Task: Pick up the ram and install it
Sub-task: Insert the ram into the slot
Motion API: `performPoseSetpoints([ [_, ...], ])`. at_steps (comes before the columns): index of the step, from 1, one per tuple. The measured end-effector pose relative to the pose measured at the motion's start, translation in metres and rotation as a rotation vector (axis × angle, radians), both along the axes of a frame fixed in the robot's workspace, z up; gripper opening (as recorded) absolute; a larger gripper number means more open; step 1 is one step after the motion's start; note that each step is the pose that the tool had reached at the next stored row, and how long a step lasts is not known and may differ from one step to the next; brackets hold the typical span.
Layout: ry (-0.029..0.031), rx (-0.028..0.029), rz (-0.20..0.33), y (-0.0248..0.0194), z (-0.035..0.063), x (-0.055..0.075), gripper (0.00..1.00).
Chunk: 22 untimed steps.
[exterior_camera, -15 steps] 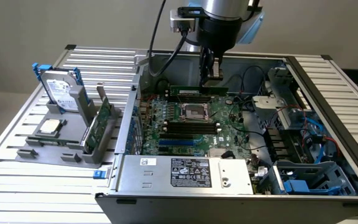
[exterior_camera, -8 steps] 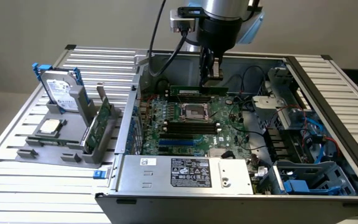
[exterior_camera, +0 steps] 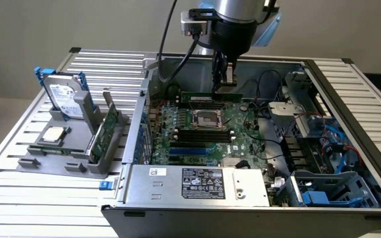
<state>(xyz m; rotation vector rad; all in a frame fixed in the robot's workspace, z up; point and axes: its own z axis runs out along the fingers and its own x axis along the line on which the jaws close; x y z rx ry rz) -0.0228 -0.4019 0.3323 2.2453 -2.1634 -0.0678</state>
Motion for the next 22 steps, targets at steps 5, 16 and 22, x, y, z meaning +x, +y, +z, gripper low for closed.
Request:
performPoseSetpoints([
  [5,0.0,-0.0001,-0.015,-0.0014,-0.0091,0.0,0.14],
  [16,0.0,0.0,-0.03,-0.0058,-0.0291,-0.003,0.14],
  [22,0.0,0.0,-0.031,-0.0079,-0.04,-0.004,0.14],
])
